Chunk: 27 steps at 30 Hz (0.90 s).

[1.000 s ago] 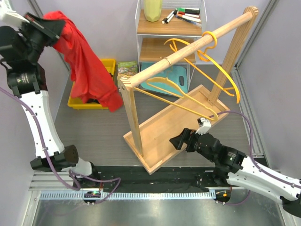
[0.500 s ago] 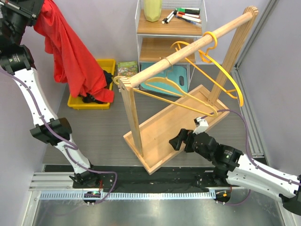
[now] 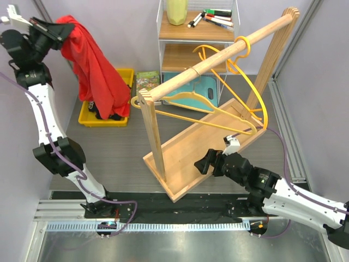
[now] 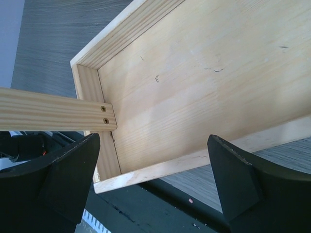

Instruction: Remove the tank top from the hanger

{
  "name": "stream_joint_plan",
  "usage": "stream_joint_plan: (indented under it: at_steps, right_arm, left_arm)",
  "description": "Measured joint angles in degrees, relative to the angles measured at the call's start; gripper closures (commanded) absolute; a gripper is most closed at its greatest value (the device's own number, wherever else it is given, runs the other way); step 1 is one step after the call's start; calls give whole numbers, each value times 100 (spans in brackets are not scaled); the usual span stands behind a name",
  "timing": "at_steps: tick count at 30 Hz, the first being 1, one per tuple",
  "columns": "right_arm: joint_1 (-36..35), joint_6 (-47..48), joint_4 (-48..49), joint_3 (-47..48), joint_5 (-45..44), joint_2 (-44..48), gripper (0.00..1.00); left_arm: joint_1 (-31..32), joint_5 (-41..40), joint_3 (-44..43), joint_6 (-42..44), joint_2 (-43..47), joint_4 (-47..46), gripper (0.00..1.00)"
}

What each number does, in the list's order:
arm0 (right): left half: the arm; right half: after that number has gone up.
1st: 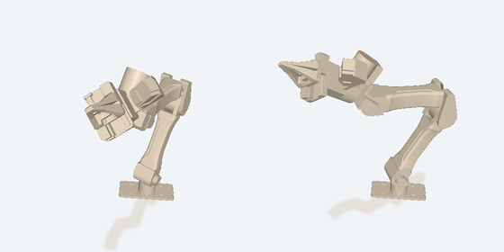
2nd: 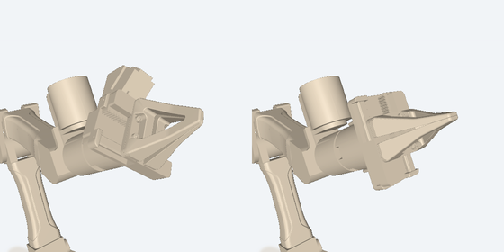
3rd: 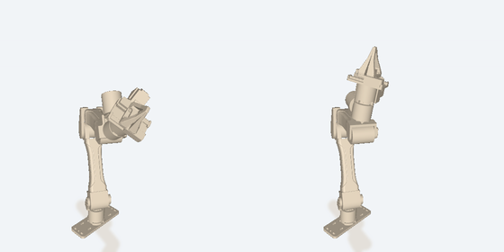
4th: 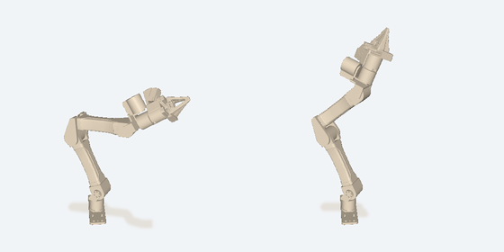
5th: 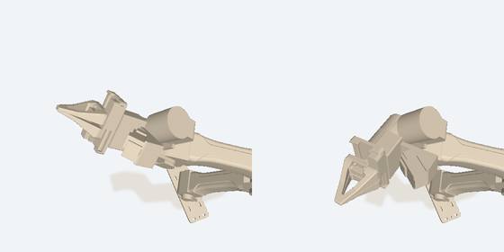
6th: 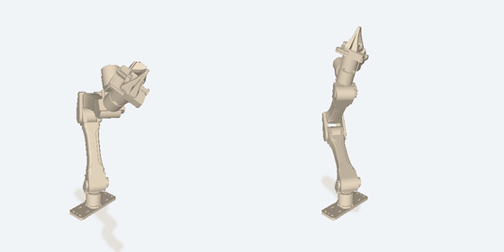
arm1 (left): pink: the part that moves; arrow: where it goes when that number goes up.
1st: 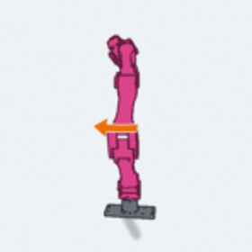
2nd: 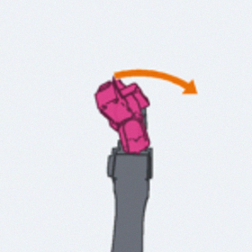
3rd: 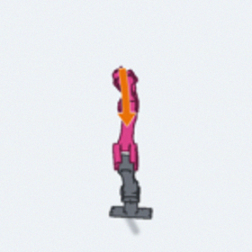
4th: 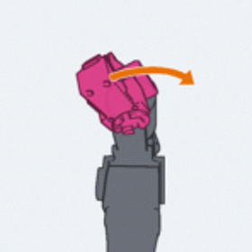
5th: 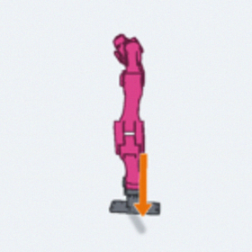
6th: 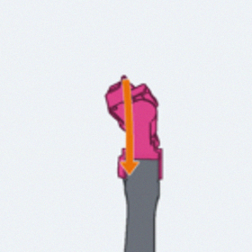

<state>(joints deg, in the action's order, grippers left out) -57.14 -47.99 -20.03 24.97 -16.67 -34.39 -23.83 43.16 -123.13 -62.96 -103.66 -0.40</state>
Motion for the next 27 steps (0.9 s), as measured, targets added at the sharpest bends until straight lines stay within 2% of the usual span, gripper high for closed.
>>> stream_joint_plan:
  at_steps: [5, 12, 15, 20, 27]
  right_arm:
    - [0, -2, 55, -2, 103, -2, 2]
    - [0, -24, 79, -44, 190, 245, 2]
    - [0, -26, 76, -50, 229, 317, 2]
    - [0, -24, 72, -50, 254, 330, 2]
    - [0, -24, 70, -50, 273, 326, 2]
  left_arm:
    - [308, -35, 1012, 367, 98, 267, 100]
    - [560, -315, 2850, 852, 949, 446, 100]
    - [570, -411, 3287, 927, 1117, 420, 100]
    - [570, -612, 3121, 1025, 951, 612, 100]
    - [557, -1123, 1386, 1690, 817, 1517, 100]
